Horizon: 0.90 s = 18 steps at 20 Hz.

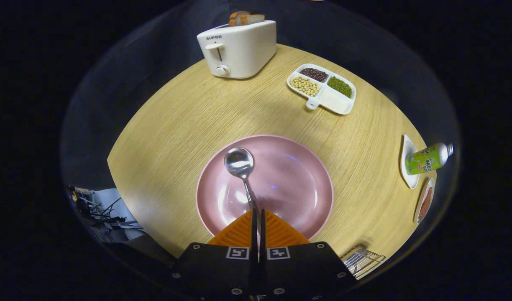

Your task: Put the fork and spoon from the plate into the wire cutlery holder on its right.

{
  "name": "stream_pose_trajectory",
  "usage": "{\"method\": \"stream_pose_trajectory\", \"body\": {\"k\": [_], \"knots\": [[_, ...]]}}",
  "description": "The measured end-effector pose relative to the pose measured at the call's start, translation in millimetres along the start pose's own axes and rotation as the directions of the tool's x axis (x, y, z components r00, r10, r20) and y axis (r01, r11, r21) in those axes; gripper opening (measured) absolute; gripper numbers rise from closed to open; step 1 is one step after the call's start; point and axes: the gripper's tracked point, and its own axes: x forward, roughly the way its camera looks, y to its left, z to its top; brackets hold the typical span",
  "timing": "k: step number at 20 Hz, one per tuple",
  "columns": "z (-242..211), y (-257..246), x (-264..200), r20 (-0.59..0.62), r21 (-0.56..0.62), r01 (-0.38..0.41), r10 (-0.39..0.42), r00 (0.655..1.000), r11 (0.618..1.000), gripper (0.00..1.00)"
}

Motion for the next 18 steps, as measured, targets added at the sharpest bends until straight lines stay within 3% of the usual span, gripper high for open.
{"method": "stream_pose_trajectory", "body": {"k": [4, 7, 9, 14, 17, 18], "knots": [[-8.1, -9.1, -3.3, 0.021, -0.006, 0.006, -0.006, 1.0, 1.0, 0.01], [-2.3, -6.8, 8.9, 0.046, -0.101, 0.042, -0.038, 0.998, 0.994, 0.02], [-3.2, 8.2, 20.6, 0.034, -0.162, 0.02, -0.015, 0.999, 0.987, 0.15], [-6.7, 20.8, 46.8, -0.005, -0.288, 0.028, -0.03, 1.0, 0.957, 0.27], [-9.1, 18.1, 53.9, -0.03, -0.291, 0.026, -0.037, 0.999, 0.956, 0.26], [-9.0, 18.3, 54.9, -0.042, -0.273, 0.019, -0.031, 0.999, 0.962, 0.21]]}}
